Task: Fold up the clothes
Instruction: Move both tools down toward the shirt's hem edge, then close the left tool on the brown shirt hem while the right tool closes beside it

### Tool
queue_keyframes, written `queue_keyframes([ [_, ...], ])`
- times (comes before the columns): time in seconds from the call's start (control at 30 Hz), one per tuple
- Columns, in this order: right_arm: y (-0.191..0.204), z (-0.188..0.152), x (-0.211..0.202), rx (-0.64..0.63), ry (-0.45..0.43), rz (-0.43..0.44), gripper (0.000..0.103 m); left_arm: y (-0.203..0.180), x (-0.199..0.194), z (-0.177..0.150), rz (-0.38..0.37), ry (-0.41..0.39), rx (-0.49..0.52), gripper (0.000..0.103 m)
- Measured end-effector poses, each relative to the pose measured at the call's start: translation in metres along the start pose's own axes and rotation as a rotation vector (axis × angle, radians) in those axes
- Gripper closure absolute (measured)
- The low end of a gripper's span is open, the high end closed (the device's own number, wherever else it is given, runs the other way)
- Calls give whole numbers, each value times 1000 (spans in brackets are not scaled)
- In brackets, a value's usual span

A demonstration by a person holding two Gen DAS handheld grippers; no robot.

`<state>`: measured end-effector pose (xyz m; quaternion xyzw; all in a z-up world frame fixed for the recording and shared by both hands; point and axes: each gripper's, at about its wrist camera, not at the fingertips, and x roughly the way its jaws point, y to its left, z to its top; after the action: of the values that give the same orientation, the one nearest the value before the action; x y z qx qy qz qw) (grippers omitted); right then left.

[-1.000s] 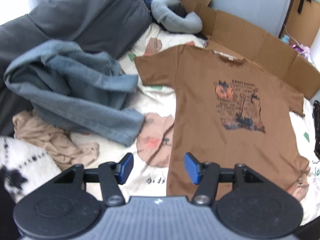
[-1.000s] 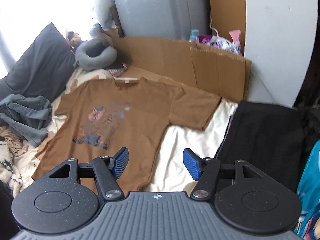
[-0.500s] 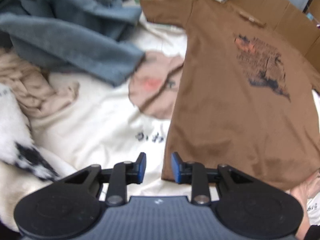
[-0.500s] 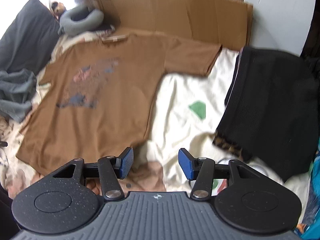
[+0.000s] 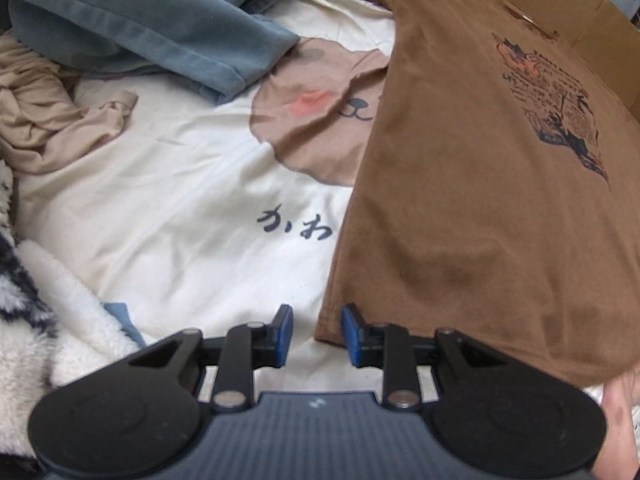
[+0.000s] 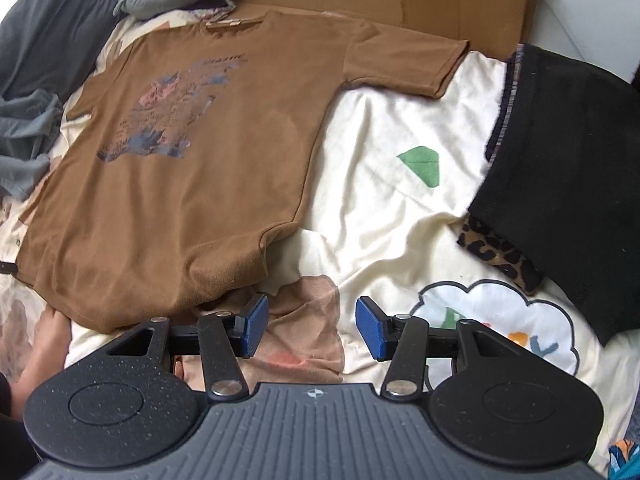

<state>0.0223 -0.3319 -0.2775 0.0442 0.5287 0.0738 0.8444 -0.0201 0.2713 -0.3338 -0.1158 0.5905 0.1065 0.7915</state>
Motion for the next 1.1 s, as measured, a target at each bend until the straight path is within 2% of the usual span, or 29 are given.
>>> queue_keyframes([
  [0.2,10,7,19,-55,0,14,47,-5,11,-5,-9,27,9,86],
  [0.37,16,14,30,-109,-12,25,47,-7,6,-6,-2,19,18,95],
  [0.63,27,24,39,-190,-40,52,47,4,-23,11,12,-25,-5,96],
  [0.9,35,27,54,-201,-30,110,48,3,-36,26,17,-55,10,96],
  [0.97,39,26,60,-211,-7,128,53,3,-36,28,16,-59,16,96],
  [1.0,40,25,62,-214,10,134,62,2,-37,28,15,-61,19,96],
  [1.03,41,24,65,-216,26,139,84,2,-39,29,14,-65,19,96],
  [1.1,42,23,65,-226,43,145,96,1,-43,30,10,-73,20,96],
])
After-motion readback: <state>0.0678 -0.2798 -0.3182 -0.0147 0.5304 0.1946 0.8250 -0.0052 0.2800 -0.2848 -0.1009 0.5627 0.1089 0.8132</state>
